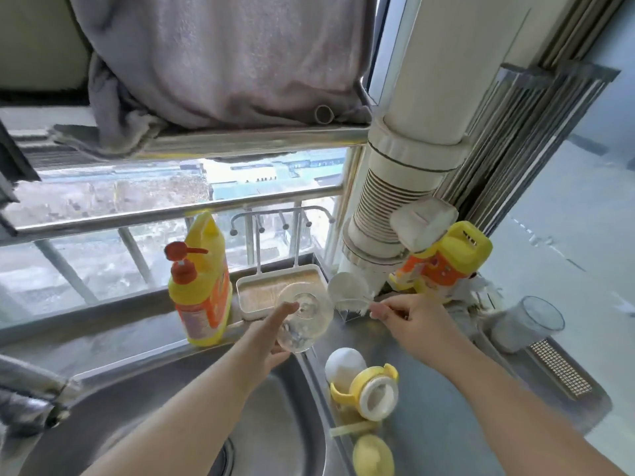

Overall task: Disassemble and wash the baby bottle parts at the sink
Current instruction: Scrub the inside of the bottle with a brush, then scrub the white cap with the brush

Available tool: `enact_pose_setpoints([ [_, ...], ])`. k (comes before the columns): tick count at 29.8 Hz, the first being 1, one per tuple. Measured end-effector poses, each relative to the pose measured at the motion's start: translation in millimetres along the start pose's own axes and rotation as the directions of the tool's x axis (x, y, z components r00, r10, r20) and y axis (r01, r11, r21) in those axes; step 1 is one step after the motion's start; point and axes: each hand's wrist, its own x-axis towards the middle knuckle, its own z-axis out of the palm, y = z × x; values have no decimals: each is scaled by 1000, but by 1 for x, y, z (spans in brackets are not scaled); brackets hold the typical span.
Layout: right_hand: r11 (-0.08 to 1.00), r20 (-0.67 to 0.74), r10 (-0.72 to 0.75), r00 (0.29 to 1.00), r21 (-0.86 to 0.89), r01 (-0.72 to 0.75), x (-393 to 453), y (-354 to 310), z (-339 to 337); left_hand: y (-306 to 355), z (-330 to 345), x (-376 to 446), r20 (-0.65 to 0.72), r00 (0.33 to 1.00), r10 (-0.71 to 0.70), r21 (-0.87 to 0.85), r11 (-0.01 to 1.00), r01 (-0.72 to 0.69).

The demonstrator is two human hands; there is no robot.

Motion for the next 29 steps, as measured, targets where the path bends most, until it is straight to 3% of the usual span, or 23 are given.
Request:
enact_pose_setpoints([
  [11,990,75,119,990,64,-124,40,66,44,-28,19,84,-105,994,-23,95,995,33],
  [22,984,125,152,980,76,-162,43,83,49,-28,29,89,-63,986,152,339,933,-122],
  [27,978,119,185,976,77,-195,32,93,43,-42,24,68,-178,918,355,537,816,-212],
  [29,974,125,201,972,79,-212,27,97,40,-56,25,54,-141,910,389,635,741,-218],
])
